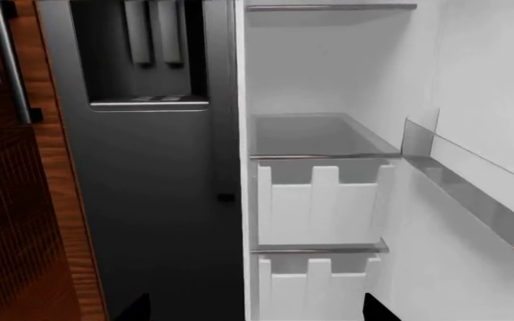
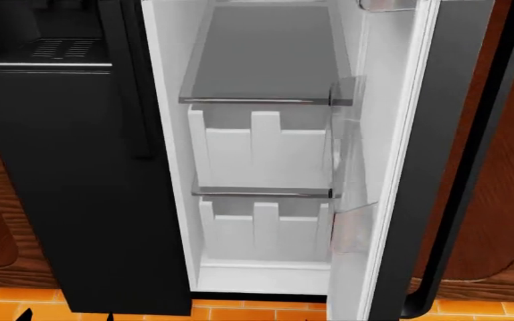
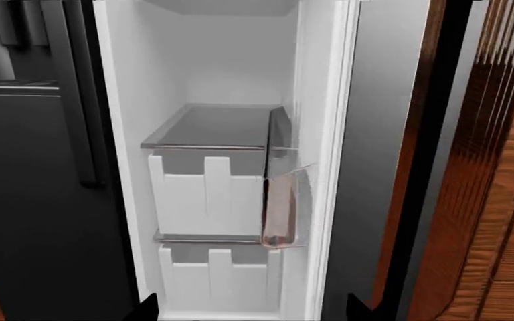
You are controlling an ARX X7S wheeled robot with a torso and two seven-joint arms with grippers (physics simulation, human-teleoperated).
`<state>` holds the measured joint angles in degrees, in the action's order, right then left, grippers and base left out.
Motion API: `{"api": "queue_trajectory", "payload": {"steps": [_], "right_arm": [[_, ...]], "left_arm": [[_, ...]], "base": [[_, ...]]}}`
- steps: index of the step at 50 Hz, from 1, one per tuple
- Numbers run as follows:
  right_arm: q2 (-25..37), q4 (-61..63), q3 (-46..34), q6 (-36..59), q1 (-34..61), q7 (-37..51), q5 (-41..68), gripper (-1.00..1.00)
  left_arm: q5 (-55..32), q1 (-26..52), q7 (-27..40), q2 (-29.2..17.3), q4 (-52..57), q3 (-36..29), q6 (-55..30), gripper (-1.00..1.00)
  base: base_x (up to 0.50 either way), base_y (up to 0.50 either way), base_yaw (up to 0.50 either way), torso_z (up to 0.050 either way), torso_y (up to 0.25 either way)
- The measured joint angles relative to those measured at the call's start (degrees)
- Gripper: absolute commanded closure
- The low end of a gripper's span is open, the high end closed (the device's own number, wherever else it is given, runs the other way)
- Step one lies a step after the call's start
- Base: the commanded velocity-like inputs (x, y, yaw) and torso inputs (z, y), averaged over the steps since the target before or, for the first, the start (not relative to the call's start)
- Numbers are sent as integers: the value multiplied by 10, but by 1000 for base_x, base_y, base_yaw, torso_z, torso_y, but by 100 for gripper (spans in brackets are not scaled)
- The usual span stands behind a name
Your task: Close the fridge door
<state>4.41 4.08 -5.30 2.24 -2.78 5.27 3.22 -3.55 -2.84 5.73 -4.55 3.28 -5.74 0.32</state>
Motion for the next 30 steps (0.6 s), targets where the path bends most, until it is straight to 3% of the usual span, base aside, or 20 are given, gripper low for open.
{"api": "queue_trajectory", "payload": {"steps": [30], "right_arm": [[19, 0, -22, 4, 6, 21, 19, -100]], "left_arm": [[-19, 7, 20, -19, -1, -22, -1, -100]], "base": [[0, -500, 0, 0, 0]]}}
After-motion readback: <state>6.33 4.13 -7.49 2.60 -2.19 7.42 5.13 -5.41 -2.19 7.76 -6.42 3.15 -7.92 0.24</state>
